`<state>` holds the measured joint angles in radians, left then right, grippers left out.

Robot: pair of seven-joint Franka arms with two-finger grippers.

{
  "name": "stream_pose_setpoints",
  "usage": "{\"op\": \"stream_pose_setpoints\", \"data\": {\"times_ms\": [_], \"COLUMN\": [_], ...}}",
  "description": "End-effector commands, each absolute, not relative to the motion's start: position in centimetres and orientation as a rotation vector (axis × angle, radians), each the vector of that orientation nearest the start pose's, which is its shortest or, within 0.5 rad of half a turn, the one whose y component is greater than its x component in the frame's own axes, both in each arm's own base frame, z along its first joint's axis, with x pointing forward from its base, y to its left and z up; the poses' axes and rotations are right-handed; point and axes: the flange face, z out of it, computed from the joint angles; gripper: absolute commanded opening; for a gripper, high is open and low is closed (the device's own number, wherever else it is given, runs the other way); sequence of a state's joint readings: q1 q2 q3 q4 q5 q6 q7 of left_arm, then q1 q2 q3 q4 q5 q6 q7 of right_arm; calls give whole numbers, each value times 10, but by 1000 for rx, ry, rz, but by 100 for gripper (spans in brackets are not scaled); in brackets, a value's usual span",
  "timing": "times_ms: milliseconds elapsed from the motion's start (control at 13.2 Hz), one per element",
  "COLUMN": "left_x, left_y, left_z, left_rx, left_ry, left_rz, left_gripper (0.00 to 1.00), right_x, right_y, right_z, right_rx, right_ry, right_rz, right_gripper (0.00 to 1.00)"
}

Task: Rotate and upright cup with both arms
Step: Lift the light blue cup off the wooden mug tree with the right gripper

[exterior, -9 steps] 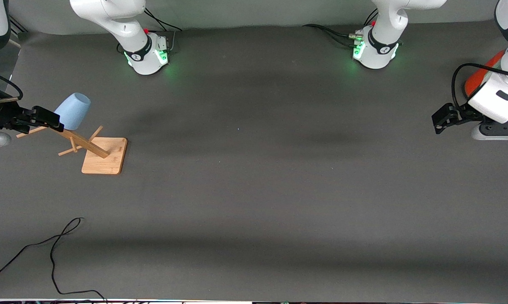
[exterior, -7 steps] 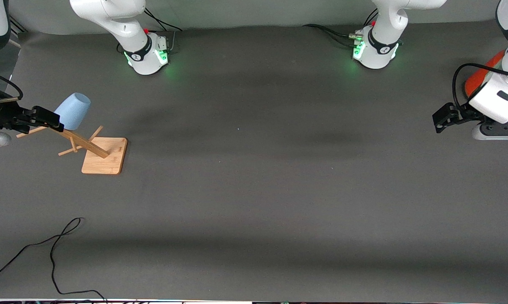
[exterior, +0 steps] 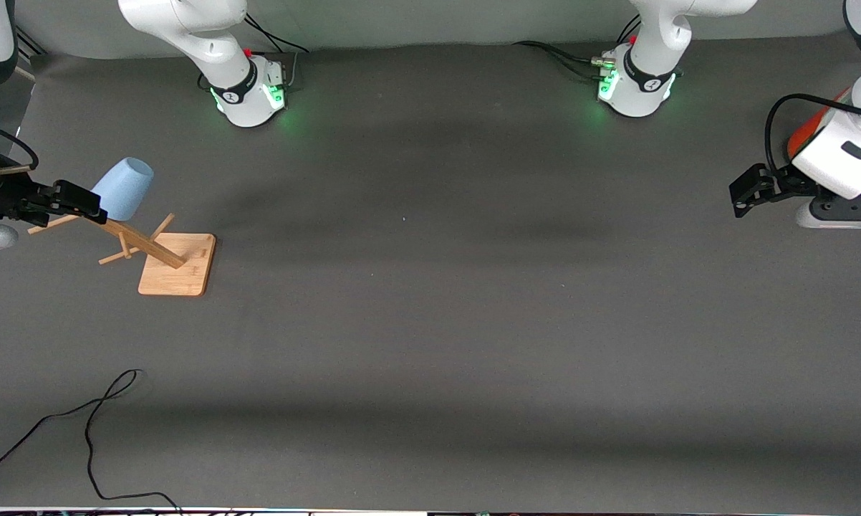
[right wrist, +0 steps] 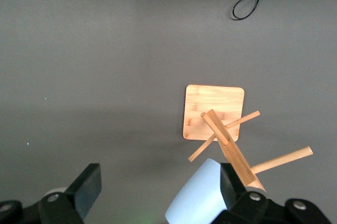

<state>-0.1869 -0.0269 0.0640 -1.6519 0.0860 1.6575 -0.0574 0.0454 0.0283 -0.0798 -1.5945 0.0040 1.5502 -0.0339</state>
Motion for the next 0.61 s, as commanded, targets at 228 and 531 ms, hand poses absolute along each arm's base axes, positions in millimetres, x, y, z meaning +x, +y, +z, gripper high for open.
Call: {"op": "stream_pose_setpoints", "data": {"times_ms": [228,531], "left_x": [539,534], "left_y": [-59,-57], "left_z": [622,627], "left_rx": [-3068,-3065], "left_ry": [151,173], "left_rz": [20,66], "left_gripper": [100,100], "right_x": [523,482], "right_y": [-24,-28], "right_z": [594,597], "right_rx": [-3147,-3124], "right_ry": [32,434], "right_rz": [151,152], "right_gripper": [100,100]}}
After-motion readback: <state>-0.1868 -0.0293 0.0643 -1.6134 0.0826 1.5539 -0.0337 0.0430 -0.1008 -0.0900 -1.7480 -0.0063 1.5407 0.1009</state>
